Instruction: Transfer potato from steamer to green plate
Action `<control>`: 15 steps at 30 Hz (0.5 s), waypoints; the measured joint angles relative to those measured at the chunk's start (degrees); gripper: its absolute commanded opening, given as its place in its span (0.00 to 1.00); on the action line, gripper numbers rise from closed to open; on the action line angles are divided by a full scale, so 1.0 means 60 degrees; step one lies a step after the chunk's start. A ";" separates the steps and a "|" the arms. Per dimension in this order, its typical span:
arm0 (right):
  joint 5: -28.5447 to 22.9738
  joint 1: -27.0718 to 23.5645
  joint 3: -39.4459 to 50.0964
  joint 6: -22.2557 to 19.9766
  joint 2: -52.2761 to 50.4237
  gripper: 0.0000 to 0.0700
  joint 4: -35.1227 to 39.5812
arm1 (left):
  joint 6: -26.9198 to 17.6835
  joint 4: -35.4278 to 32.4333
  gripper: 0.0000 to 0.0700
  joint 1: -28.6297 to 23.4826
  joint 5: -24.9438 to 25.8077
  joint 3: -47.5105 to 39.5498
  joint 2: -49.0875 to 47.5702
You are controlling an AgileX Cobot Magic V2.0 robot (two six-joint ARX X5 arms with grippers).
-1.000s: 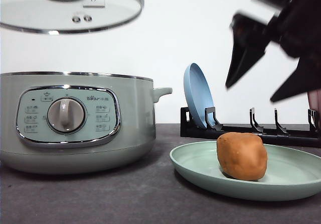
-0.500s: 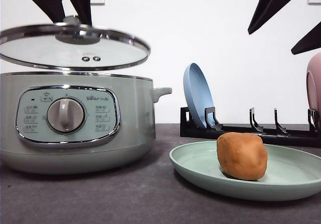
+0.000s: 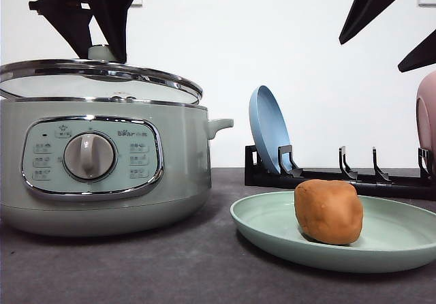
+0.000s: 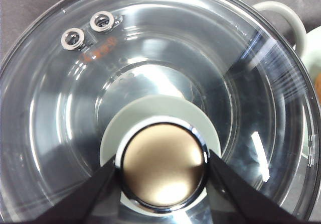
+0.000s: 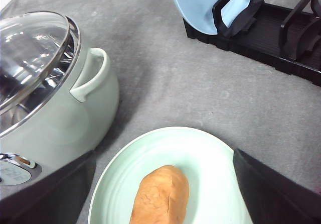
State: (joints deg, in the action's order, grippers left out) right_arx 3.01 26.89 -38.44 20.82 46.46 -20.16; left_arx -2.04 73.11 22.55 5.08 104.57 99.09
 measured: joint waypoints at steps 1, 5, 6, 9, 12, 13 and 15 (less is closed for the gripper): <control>0.0000 0.0000 0.0000 0.0000 0.0000 0.79 0.0001 | 0.0000 -0.0043 0.00 0.0000 0.0000 0.0000 0.0000; 0.0000 0.0000 0.0000 0.0000 0.0000 0.79 0.0000 | 0.0000 -0.0222 0.00 0.0000 0.0000 0.0000 0.0000; 0.0000 0.0000 0.0000 0.0000 0.0000 0.79 0.0002 | 0.0000 -0.0227 0.00 0.0000 0.0000 0.0000 0.0000; 0.0000 0.0000 0.0000 0.0000 0.0000 0.79 -0.0001 | 0.0000 -0.0208 0.00 0.0000 0.0000 0.0000 0.0018; 0.0000 0.0000 0.0000 0.0000 0.0000 0.79 0.0003 | -0.0003 -0.0160 0.00 0.0000 0.0006 0.0000 0.0075; 0.0000 0.0000 0.0000 0.0000 0.0000 0.79 0.0001 | -0.0004 -0.0158 0.00 0.0003 0.0007 0.0000 0.0099; 0.0000 0.0000 0.0000 0.0000 0.0000 0.79 0.0002 | 0.0002 -0.0152 0.00 0.0013 0.0007 0.0000 0.0166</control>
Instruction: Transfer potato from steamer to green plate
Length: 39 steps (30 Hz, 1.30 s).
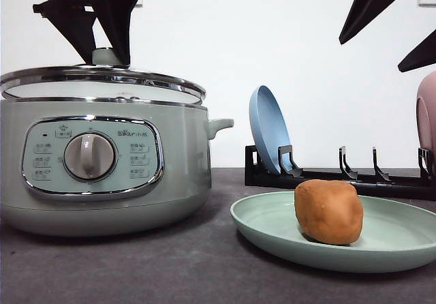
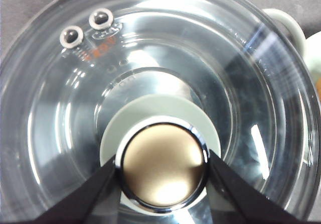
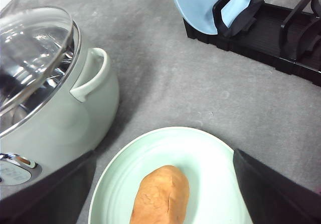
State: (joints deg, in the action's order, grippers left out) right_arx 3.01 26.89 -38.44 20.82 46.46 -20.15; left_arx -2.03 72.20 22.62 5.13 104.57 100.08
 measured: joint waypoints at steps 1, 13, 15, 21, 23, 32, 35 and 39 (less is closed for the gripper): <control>0.0000 0.0000 0.0000 0.0000 0.0000 0.79 -0.0001 | 0.0000 0.0022 0.00 0.0003 -0.0003 0.0000 0.0021; -0.0002 0.0000 0.0000 0.0000 0.0000 0.79 -0.0003 | -0.0038 0.0159 0.00 0.0070 -0.0279 0.0002 0.0156; 0.0000 0.0000 0.0000 0.0000 0.0000 0.79 -0.0003 | -0.0045 0.0165 0.00 0.0080 -0.0305 0.0004 0.0187; 0.0000 0.0000 0.0000 0.0000 0.0000 0.79 -0.0003 | -0.0064 0.0167 0.00 0.0082 -0.0324 0.0007 0.0216; 0.0011 0.0000 0.0000 0.0000 0.0000 0.79 -0.0003 | -0.0068 0.0183 0.02 0.0082 -0.0324 0.0007 0.0220; 0.0029 0.0000 0.0000 -0.0056 0.0000 0.79 -0.0003 | -0.0016 0.0306 0.75 0.0058 -0.0388 0.0029 0.0319; 0.0033 0.0000 0.0000 -0.0162 0.0000 0.79 -0.0003 | -0.0006 0.0349 0.75 0.0016 -0.0408 0.0029 0.0318; 0.0075 0.0000 0.0000 -0.0214 0.0000 0.79 -0.0004 | -0.0006 0.0230 0.75 0.0020 -0.0404 0.0029 0.0206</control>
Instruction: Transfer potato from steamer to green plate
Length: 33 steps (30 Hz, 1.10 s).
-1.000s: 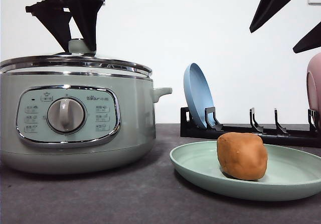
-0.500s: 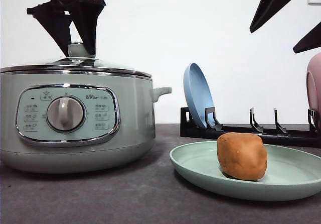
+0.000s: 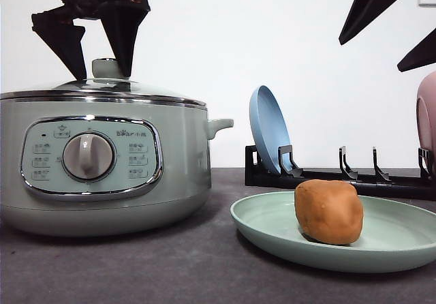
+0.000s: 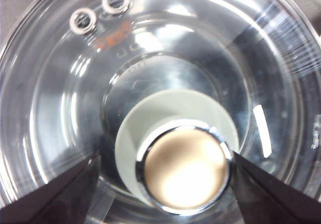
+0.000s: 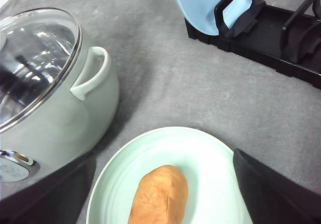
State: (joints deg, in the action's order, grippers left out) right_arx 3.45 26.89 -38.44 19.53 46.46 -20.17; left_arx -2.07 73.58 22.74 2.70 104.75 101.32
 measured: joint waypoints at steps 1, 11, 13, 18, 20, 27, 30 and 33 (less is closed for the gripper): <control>0.0043 0.0000 0.0000 -0.0011 0.0000 0.79 -0.0001 | 0.0002 -0.0042 0.75 0.0000 0.0000 0.0000 -0.0113; 0.1184 0.0000 0.0000 -0.0038 0.0000 0.79 -0.0024 | 0.0048 -0.0309 0.73 0.0000 0.0548 0.0008 -0.2438; 0.1528 0.0000 0.0000 -0.0041 0.0000 0.79 -0.0094 | 0.0052 -0.0293 0.73 0.0000 0.0866 0.0011 -0.2761; 0.2569 0.0000 0.0000 -0.0037 0.0000 0.78 -0.0694 | 0.0105 -0.0122 0.73 0.0000 0.1690 0.0011 -0.3583; 0.2998 0.0000 0.0000 -0.0037 0.0000 0.78 -0.1007 | 0.0130 -0.0032 0.73 0.0000 0.2070 0.0015 -0.3882; 0.3648 0.0000 0.0000 -0.0037 0.0000 0.78 -0.1937 | 0.0200 0.0402 0.73 0.0027 0.2793 0.0015 -0.4306; 0.3651 0.0000 0.0000 -0.0037 0.0000 0.78 -0.2077 | 0.0216 0.0553 0.73 0.0044 0.2794 0.0015 -0.4309; 0.3651 0.0000 0.0000 -0.0037 0.0000 0.78 -0.2078 | 0.0219 0.0573 0.71 0.0044 0.2794 0.0015 -0.4309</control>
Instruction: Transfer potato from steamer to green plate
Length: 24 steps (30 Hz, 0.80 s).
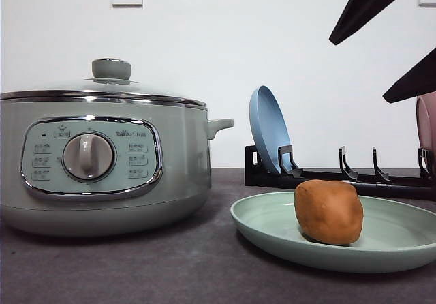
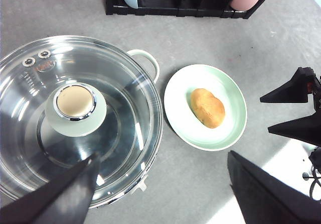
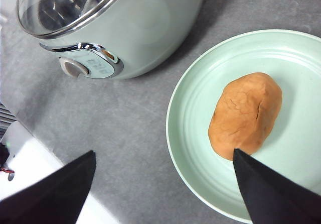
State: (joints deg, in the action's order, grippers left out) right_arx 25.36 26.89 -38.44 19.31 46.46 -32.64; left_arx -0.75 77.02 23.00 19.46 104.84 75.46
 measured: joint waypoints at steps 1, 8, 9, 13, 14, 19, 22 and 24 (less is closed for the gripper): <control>0.0001 0.0000 0.0000 0.0000 0.0000 0.78 0.0000 | 0.0001 -0.0001 0.68 0.0000 0.0000 0.0000 0.0000; -0.0003 0.0000 0.0000 -0.0007 0.0000 0.00 0.0003 | 0.0000 -0.0001 0.00 0.0000 0.0000 0.0000 0.0000; -0.0003 0.0000 0.0000 -0.0059 0.0000 0.00 0.0003 | 0.0002 -0.0001 0.00 0.0000 0.0000 0.0000 0.0000; -0.0003 0.0000 0.0000 -0.0183 0.0000 0.01 0.0003 | 0.0001 -0.0001 0.00 0.0000 0.0000 0.0000 0.0000; -0.0003 0.0000 0.0000 -0.0186 0.0000 0.01 0.0003 | 0.0004 -0.0001 0.00 0.0000 0.0000 0.0000 0.0000; -0.0001 0.0000 0.0000 -0.0189 0.0000 0.01 0.0006 | 0.0004 -0.0001 0.00 0.0000 0.0000 0.0000 0.0000; 0.0001 0.0000 0.0000 -0.0189 0.0000 0.01 0.0006 | 0.0004 -0.0005 0.00 0.0000 0.0000 0.0000 0.0000; 0.0001 0.0000 0.0000 -0.0189 0.0000 0.01 0.0006 | 0.0004 -0.0002 0.00 0.0000 0.0000 0.0000 0.0000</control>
State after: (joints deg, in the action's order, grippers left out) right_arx 25.36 26.89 -38.44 18.17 46.46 -32.60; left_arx -0.73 77.01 23.00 19.46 104.84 75.46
